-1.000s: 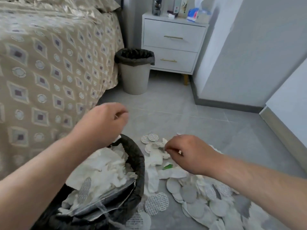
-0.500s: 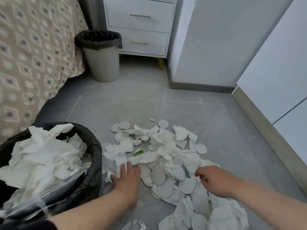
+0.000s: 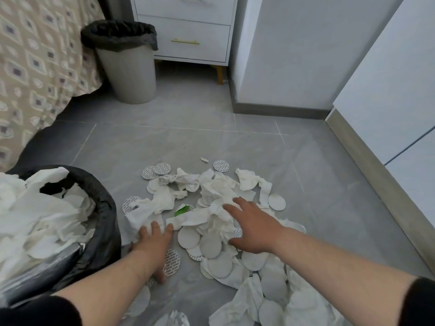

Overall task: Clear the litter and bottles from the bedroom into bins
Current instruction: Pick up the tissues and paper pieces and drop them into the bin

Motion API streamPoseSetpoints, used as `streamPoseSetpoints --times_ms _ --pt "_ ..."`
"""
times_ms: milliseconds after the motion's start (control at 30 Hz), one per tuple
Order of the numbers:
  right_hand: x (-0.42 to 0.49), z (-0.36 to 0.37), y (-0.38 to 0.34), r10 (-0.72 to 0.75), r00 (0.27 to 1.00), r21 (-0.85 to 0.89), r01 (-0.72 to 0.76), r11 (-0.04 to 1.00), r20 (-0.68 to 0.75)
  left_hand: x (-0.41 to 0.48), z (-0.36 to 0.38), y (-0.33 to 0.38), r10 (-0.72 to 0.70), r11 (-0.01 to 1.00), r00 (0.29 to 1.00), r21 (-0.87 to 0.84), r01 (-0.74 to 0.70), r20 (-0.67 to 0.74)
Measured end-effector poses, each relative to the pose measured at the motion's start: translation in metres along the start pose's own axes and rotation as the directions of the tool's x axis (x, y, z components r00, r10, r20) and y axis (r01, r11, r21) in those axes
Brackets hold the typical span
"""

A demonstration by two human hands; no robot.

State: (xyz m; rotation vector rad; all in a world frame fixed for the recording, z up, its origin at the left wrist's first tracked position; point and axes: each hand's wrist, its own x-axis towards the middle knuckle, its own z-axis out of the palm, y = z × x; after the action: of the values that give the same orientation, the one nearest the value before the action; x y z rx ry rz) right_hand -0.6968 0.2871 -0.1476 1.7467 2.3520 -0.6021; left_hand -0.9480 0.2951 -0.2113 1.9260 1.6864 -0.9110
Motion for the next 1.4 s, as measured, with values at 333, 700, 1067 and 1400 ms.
streamPoseSetpoints --times_ms 333,700,1067,1400 --pt "0.053 0.031 -0.032 0.097 0.953 -0.173 -0.048 0.984 0.288 -0.007 0.005 -0.001 0.146 0.989 0.977 0.041 -0.142 -0.154" --pt "0.023 0.041 -0.007 0.102 0.989 0.032 -0.106 0.994 0.105 -0.010 0.007 -0.006 0.270 0.963 0.959 -0.005 -0.271 -0.086" --pt "-0.020 -0.045 0.000 0.084 0.996 0.100 -0.082 0.992 -0.013 -0.038 -0.020 0.009 0.314 0.898 0.922 -0.243 -0.366 -0.227" --pt "-0.063 -0.070 -0.023 0.225 0.965 0.411 -0.151 0.899 -0.137 -0.072 -0.060 0.003 0.270 0.672 0.876 -0.574 -0.469 -0.400"
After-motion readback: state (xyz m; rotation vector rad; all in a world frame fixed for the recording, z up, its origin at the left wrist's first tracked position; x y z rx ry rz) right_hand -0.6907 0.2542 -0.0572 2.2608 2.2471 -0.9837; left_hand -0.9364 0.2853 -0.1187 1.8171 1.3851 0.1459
